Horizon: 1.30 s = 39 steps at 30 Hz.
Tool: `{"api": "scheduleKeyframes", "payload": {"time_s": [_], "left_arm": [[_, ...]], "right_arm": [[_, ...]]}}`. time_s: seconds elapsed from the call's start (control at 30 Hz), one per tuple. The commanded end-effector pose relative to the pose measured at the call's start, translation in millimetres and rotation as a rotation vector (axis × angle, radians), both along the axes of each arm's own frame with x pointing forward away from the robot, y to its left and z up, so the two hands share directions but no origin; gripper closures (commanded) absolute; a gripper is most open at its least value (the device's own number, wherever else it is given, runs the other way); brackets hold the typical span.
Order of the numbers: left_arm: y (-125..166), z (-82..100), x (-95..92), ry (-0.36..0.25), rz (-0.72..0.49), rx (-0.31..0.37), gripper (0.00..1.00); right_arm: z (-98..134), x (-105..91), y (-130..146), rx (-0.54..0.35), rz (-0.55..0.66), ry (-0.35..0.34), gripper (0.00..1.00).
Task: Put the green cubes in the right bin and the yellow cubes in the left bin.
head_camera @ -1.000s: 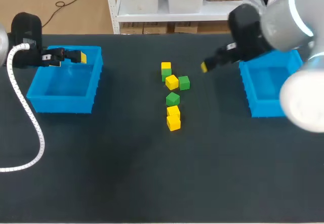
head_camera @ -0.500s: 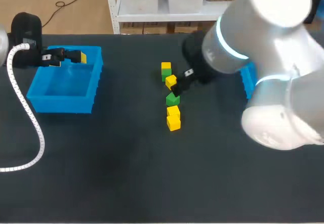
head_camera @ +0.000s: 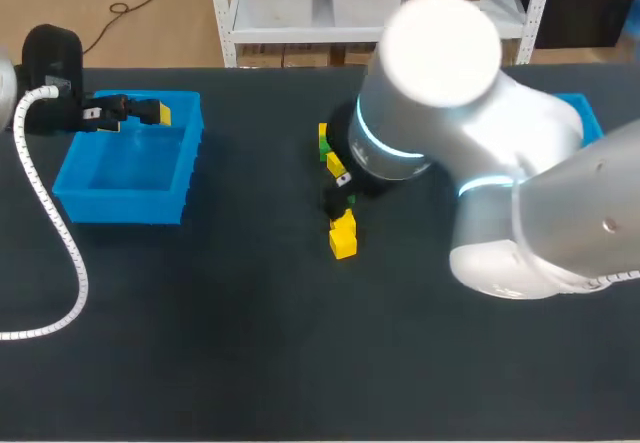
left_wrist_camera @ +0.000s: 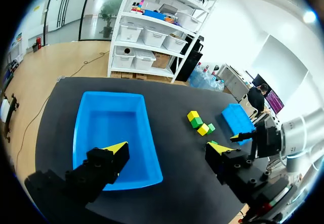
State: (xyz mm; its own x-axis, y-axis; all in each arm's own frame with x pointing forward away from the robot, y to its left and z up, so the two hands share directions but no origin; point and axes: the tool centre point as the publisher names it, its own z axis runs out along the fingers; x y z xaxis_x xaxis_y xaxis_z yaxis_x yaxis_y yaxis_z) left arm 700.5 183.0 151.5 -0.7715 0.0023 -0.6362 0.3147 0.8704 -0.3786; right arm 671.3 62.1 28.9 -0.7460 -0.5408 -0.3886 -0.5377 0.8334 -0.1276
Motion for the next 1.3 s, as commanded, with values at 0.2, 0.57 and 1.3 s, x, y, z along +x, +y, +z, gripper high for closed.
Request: {"api": "scheduleKeyframes", "payload": {"time_s": [0.2, 0.57, 1.3], "left_arm": [[1, -1.4, -0.6, -0.006, -0.002, -0.006, 0.00], [1, -1.4, -0.6, -0.006, -0.002, -0.006, 0.00], [1, -1.4, -0.6, -0.006, -0.002, -0.006, 0.00]], "right_arm": [[-8, 25.5, 15, -0.005, -0.025, -0.016, 0.00], [-19, 36.7, 23, -0.012, -0.059, -0.006, 0.00], [-37, 41.2, 18, -0.040, -0.081, 0.007, 0.00]]}}
